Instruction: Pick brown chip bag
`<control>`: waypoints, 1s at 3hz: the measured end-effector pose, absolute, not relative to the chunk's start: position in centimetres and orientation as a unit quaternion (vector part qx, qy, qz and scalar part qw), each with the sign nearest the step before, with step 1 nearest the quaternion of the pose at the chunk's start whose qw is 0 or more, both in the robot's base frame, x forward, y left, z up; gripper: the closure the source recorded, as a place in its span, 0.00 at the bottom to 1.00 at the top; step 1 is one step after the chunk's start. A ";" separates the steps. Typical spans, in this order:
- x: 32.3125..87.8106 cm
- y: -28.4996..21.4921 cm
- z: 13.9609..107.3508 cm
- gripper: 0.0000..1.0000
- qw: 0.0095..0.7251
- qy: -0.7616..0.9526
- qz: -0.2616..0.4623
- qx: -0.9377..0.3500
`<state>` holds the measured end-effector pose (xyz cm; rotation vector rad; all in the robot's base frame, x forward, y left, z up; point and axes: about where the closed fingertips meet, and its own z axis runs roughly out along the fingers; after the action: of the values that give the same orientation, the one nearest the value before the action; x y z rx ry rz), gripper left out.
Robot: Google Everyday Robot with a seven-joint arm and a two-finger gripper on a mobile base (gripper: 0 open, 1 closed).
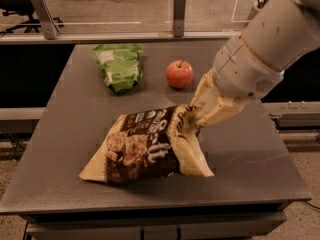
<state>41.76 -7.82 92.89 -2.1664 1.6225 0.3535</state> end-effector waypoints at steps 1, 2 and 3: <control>43.0 -8.1 99.9 1.00 0.270 0.563 0.123 -0.771; 43.2 -8.3 105.3 1.00 0.323 0.541 0.113 -0.769; 42.6 -8.1 109.3 1.00 0.349 0.526 0.097 -0.769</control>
Offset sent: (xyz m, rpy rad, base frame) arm 0.0136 -0.0113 0.1873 0.2709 -0.2608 0.0379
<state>42.56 -8.11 109.28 -1.9944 1.3647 0.2508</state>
